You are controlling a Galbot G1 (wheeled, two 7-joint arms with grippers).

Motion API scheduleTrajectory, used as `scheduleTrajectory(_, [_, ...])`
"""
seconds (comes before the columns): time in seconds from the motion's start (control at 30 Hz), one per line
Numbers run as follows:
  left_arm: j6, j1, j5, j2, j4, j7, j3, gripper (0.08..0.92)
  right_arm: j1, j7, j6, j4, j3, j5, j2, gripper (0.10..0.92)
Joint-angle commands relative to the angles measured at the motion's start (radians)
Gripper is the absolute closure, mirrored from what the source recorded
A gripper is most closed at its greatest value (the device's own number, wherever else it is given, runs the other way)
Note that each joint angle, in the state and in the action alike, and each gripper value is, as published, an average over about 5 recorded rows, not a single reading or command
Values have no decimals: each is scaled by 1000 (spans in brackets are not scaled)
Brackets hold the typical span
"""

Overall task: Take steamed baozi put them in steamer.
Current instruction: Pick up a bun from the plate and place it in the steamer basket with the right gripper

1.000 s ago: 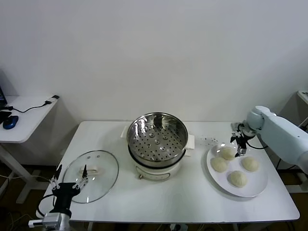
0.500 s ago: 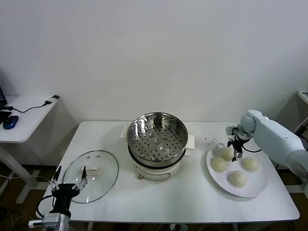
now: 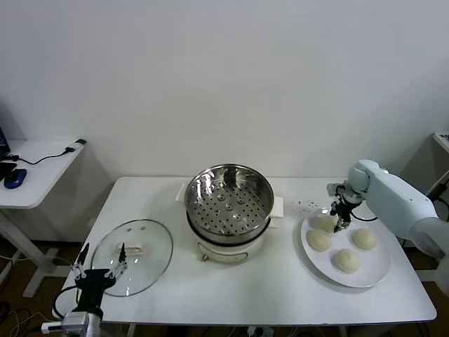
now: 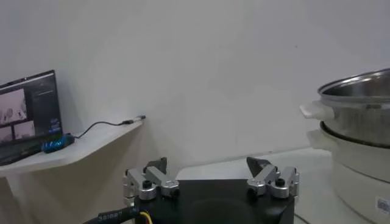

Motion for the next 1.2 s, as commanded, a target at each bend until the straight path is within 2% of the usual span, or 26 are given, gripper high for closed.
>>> scheduleTrajectory(0.03, [-1,2,0,-1,0,0,0,177,77,-12,24,89,-83,63,-39,490])
scheduleTrajectory(0.27, [-4,9,-1,2,2,0,3,177,466,-52,153,302,-440,235,-60,488])
scheduleTrajectory(0.5, [-4,15,1,1,-3,-1,12,177,721,-65,341,428,-579,238,74,481])
scheduleTrajectory(0.57, [-4,17,1,0,-5,-1,14,177,737,-56,402,456,-568,192,124,480])
scheduleTrajectory(0.7, [-2,19,2,-1,-9,-1,15,177,700,-30,528,504,-478,-12,227,482])
scheduleTrajectory(0.83, [0,21,2,0,-12,-2,14,177,623,-6,583,506,-398,-152,320,482])
scheduleTrajectory(1.0, [1,22,1,4,-9,-2,13,177,478,19,632,405,-293,-321,433,481])
scheduleTrajectory(1.2, [2,20,1,8,-5,-1,13,177,348,62,670,260,-223,-440,524,477])
